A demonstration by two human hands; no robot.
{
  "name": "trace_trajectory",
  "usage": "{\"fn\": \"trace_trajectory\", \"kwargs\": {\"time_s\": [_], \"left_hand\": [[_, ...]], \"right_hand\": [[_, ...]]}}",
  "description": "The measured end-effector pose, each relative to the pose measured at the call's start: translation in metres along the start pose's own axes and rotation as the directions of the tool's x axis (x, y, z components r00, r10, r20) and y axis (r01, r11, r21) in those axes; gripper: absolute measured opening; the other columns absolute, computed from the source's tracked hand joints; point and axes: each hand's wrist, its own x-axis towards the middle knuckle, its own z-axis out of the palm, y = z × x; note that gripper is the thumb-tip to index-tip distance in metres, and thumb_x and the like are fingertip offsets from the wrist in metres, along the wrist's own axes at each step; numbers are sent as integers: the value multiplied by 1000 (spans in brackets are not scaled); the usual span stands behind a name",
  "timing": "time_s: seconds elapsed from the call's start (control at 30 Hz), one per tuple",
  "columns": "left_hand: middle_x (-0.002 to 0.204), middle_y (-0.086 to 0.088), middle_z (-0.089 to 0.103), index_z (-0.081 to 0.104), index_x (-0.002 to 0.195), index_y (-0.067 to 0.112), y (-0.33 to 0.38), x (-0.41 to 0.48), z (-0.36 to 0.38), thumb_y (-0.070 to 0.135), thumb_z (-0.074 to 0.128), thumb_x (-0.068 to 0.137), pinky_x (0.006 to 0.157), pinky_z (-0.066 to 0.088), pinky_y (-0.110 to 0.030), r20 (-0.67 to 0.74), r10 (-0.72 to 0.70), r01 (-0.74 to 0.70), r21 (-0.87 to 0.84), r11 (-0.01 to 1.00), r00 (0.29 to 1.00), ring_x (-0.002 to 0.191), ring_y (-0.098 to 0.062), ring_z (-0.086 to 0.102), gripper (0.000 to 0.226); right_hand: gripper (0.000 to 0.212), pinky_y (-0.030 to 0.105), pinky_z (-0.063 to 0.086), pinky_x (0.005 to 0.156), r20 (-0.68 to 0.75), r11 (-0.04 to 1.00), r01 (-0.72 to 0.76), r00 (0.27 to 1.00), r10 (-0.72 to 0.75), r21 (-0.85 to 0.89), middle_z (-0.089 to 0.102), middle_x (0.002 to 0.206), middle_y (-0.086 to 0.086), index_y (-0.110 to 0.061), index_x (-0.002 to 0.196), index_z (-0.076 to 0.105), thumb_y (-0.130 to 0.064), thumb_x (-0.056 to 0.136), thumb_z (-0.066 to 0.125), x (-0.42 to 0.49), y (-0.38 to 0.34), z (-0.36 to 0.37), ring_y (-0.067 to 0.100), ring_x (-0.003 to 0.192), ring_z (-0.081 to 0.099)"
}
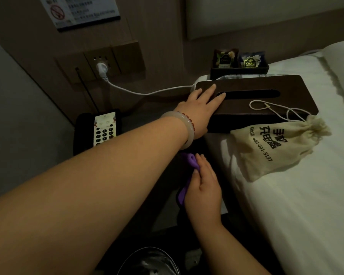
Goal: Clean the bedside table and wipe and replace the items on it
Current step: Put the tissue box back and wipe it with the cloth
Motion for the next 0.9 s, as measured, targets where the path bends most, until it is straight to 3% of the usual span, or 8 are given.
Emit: {"fn": "trace_trajectory", "kwargs": {"time_s": [0.17,0.3,0.4,0.53,0.67,0.8,0.9], "left_hand": [[159,0,-13,0,151,32,1,2,0,22,69,83,110,27,-54,-5,-3,3,-7,1000,1000,145,-30,-4,98],[159,-3,-11,15,148,30,4,3,-5,23,72,81,110,29,-56,-6,-23,23,-64,998,1000,145,-32,-4,89],[158,-5,-12,25,142,32,7,4,-10,23,76,76,111,27,-57,29,-67,71,-161,984,997,145,-36,-7,83],[158,-10,-2,30,138,29,4,-5,-12,25,78,73,112,23,-57,80,-101,115,-194,974,992,144,-40,-4,82],[158,-10,-2,32,135,29,-16,-27,-12,27,79,72,113,22,-56,54,-159,167,-184,969,986,144,-40,-5,79],[158,-11,-3,33,135,29,-38,-62,-11,30,80,71,115,18,-53,-5,-245,240,-184,953,970,144,-39,-5,79],[159,-11,-4,34,132,29,-50,-88,-4,30,79,71,115,16,-49,-45,-303,289,-200,936,952,144,-38,-5,76]], "right_hand": [[43,-14,10,85,0,1000,15,1000,-15,9,38,142,-12,-23,138,44,-7,98,41,1,3,1,-7,125,26],[39,-11,15,87,-61,999,48,997,-47,25,42,129,-16,-20,134,50,-6,98,42,1,5,2,-3,123,35],[27,0,32,83,-245,991,117,965,-99,61,60,110,-3,-21,112,59,-17,95,38,2,7,1,7,102,54],[19,13,38,78,-399,961,241,901,-170,135,56,90,-4,-27,96,50,-30,89,33,2,-1,-11,3,86,52],[20,27,40,76,-456,951,294,863,-219,99,58,87,8,-25,89,50,-42,90,39,0,-11,-31,21,83,53],[26,12,35,70,-507,946,325,816,-277,6,57,76,14,-20,80,48,-43,90,46,1,-23,-47,18,73,49],[22,16,33,66,-537,941,335,787,-305,-43,53,71,7,-22,75,46,-37,91,46,1,-28,-54,12,70,45]]}}
